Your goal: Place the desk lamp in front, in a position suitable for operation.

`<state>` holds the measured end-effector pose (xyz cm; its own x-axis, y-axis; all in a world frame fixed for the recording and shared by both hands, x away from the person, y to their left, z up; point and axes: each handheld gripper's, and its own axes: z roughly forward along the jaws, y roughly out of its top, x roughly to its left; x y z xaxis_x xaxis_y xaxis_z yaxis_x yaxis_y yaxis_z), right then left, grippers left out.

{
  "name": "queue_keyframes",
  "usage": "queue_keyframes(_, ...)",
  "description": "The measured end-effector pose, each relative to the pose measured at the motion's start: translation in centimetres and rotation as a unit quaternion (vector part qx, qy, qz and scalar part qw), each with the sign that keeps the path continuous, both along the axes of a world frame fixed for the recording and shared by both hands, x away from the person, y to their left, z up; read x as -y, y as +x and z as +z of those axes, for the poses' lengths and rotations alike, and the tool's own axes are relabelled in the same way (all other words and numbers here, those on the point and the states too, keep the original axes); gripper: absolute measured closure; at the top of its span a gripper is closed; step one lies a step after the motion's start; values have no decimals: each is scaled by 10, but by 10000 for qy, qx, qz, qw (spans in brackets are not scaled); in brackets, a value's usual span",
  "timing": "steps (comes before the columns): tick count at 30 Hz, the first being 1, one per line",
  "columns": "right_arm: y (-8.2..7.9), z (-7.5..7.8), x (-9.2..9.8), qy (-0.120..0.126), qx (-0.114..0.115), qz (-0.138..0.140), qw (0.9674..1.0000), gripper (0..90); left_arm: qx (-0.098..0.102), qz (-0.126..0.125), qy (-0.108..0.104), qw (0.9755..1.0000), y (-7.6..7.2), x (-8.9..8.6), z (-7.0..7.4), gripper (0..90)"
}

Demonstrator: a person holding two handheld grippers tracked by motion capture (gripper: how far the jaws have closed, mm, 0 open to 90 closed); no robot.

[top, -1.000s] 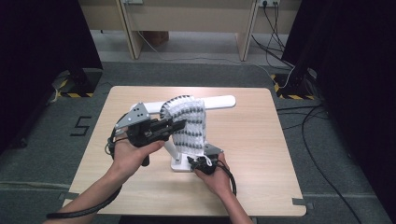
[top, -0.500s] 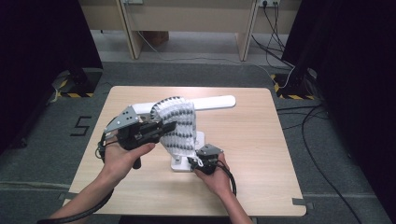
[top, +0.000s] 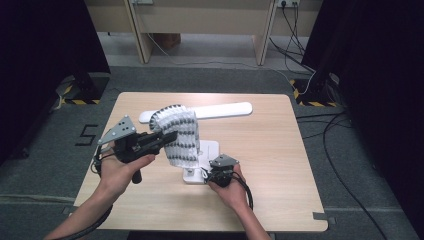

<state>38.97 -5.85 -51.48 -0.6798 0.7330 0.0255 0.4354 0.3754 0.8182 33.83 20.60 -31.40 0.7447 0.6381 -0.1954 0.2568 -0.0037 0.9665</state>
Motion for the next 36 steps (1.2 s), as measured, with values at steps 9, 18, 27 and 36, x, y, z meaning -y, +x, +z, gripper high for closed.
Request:
queue_keyframes(9, 0, 0, 0, -5, 23, 11, 10000, 543, 5, 166, -26, 9999, -4, -18, -1, 808)
queue_keyframes(18, 0, 0, 0, -1, 12, 8, 10000, 543, -30, 304, -81, 9995, -9, -35, -6, 807)
queue_keyframes(27, 0, 0, 0, -3, 17, 8, 10000, 543, -37, 399, -128, 9991, -14, -48, -8, 808)
queue_keyframes(36, 0, 0, 0, -2, 14, 9, 10000, 543, -46, 621, -156, 9979, -22, -68, -13, 808)
